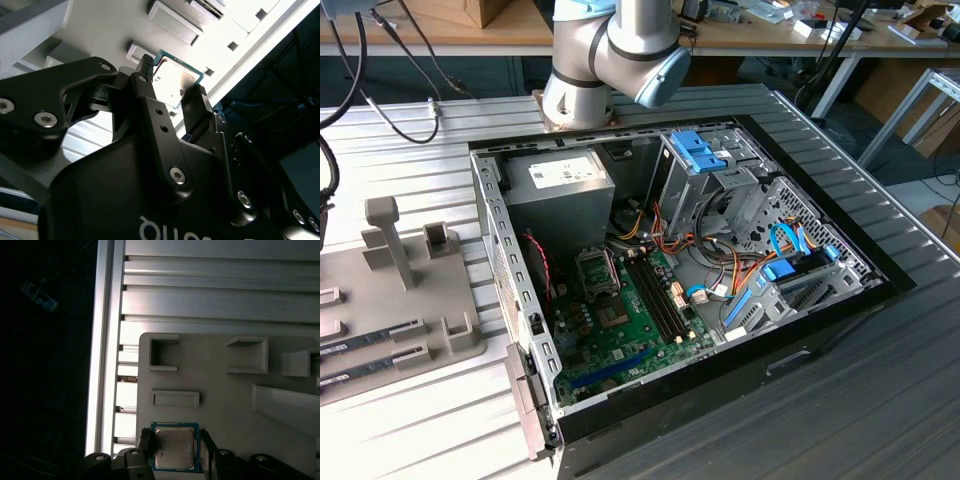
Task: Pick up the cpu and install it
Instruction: 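Pick up the cpu and move it towards the insertion slot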
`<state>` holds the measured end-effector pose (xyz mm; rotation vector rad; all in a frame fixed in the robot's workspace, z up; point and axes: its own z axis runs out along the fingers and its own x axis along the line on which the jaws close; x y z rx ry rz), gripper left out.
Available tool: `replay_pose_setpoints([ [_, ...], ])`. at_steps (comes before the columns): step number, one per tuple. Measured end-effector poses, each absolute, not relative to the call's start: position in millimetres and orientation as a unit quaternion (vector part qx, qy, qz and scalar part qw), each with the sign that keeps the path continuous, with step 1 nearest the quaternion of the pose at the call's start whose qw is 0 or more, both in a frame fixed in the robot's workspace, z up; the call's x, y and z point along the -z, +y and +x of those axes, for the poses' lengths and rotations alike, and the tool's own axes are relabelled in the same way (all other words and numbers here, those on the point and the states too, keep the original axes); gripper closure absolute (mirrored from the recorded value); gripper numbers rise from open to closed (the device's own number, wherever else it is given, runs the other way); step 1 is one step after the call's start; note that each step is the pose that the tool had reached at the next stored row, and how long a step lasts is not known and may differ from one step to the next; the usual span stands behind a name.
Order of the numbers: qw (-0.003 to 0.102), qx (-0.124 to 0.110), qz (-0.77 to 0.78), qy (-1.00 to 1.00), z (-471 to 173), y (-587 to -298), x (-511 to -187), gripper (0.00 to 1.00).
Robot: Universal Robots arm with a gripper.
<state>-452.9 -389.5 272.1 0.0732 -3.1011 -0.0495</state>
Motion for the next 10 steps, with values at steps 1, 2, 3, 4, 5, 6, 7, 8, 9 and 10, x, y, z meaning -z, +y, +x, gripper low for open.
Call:
replay_pose_setpoints([
  [1,0.020,0.016,0.024,-0.999,-452.9,-389.5,-272.3,0.53],
  [2,0.020,0.016,0.024,-0.999,-452.8,-389.5,-272.7,0.53],
  [3,0.020,0.016,0.024,-0.999,-452.9,-389.5,-272.9,0.53],
  [4,0.020,0.016,0.024,-0.999,-452.9,-389.5,-273.3,0.53],
  [5,0.020,0.016,0.024,-0.999,-452.9,-389.5,-273.6,0.53],
  [6,0.020,0.016,0.024,-0.999,-452.9,-389.5,-273.9,0.53],
  [7,0.020,0.016,0.024,-0.999,-452.8,-389.5,-274.2,0.53],
  [8,0.020,0.016,0.024,-0.999,-452.8,-389.5,-274.4,0.53],
  [9,0.020,0.016,0.024,-0.999,-452.9,-389.5,-274.8,0.53],
  [10,0.020,0.016,0.024,-0.999,-452.8,-389.5,-275.0,0.53],
])
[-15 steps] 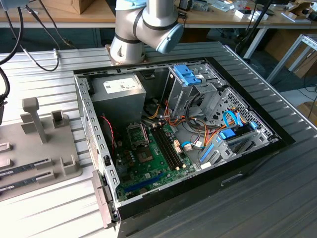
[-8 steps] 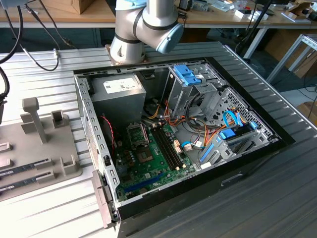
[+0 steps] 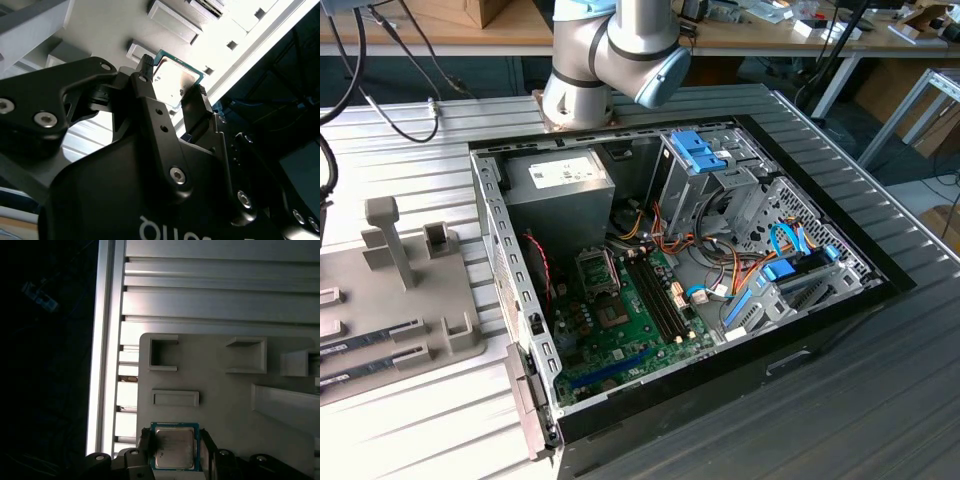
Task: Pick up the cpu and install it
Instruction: 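Pick up the cpu and move it towards the insertion slot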
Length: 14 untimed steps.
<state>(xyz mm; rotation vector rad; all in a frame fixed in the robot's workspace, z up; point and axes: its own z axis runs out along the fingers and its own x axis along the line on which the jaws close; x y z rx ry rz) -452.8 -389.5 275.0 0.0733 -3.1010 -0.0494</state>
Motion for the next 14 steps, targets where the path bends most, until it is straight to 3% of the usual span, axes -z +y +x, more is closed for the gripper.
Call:
replay_pose_setpoints([
  [14,0.020,0.016,0.024,-0.999,-452.8,-389.5,-279.0,0.53],
])
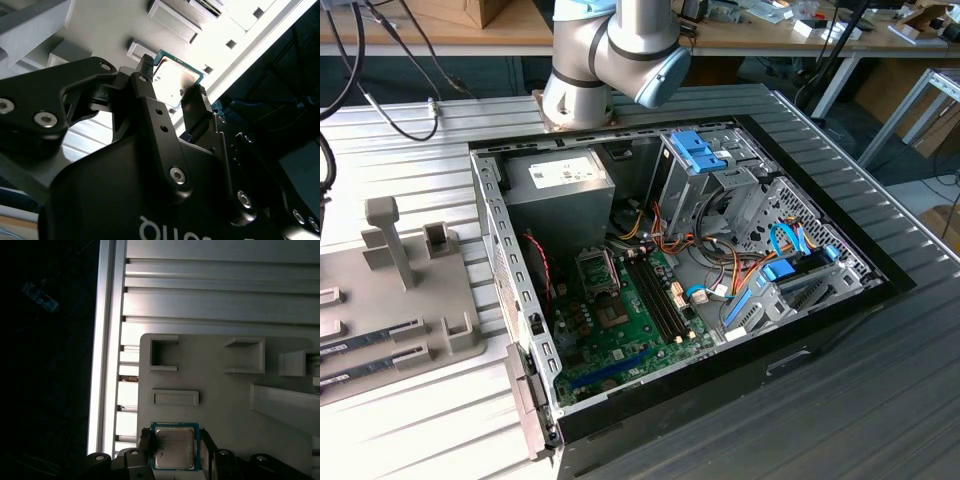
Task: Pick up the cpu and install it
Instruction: 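Pick up the cpu and move it towards the insertion slot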
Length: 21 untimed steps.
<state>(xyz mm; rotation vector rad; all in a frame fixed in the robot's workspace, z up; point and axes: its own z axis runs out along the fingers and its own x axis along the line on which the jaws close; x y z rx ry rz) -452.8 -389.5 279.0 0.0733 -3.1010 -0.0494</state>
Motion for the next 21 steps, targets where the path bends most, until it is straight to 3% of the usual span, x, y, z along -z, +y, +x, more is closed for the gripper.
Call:
replay_pose_setpoints([
  [21,0.020,0.016,0.024,-0.999,-452.9,-389.5,-285.9,0.53],
])
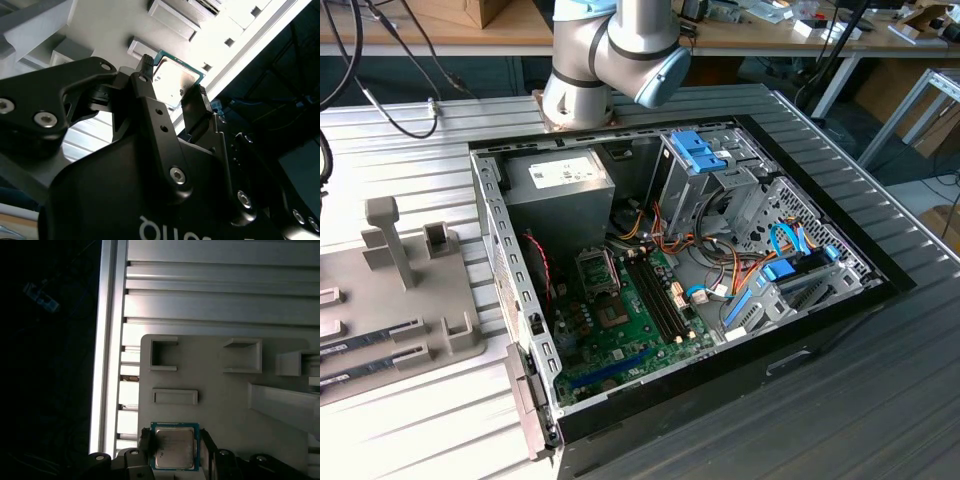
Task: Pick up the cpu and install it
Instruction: 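Pick up the cpu and move it towards the insertion slot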
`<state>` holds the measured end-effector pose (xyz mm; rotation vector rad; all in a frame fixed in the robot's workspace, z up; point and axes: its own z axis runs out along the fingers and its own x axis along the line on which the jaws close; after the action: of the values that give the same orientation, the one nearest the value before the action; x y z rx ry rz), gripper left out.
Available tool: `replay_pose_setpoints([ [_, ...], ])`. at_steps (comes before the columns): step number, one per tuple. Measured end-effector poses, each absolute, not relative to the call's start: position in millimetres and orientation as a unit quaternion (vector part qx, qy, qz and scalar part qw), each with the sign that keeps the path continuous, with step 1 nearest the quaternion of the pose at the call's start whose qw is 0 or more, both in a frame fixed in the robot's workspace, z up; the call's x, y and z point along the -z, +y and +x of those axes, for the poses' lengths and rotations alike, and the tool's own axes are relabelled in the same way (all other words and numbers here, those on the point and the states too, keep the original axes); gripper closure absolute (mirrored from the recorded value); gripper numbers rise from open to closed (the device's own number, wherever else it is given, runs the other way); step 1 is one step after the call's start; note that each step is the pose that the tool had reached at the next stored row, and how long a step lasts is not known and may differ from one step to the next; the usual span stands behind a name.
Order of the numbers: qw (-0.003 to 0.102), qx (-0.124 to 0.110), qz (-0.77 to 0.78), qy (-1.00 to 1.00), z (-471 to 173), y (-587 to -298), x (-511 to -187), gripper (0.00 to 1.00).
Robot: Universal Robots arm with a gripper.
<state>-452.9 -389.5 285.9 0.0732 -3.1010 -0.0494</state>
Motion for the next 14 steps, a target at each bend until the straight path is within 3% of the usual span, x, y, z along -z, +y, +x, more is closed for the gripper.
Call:
replay_pose_setpoints([
  [14,0.020,0.016,0.024,-0.999,-452.9,-389.5,-289.6,0.53],
])
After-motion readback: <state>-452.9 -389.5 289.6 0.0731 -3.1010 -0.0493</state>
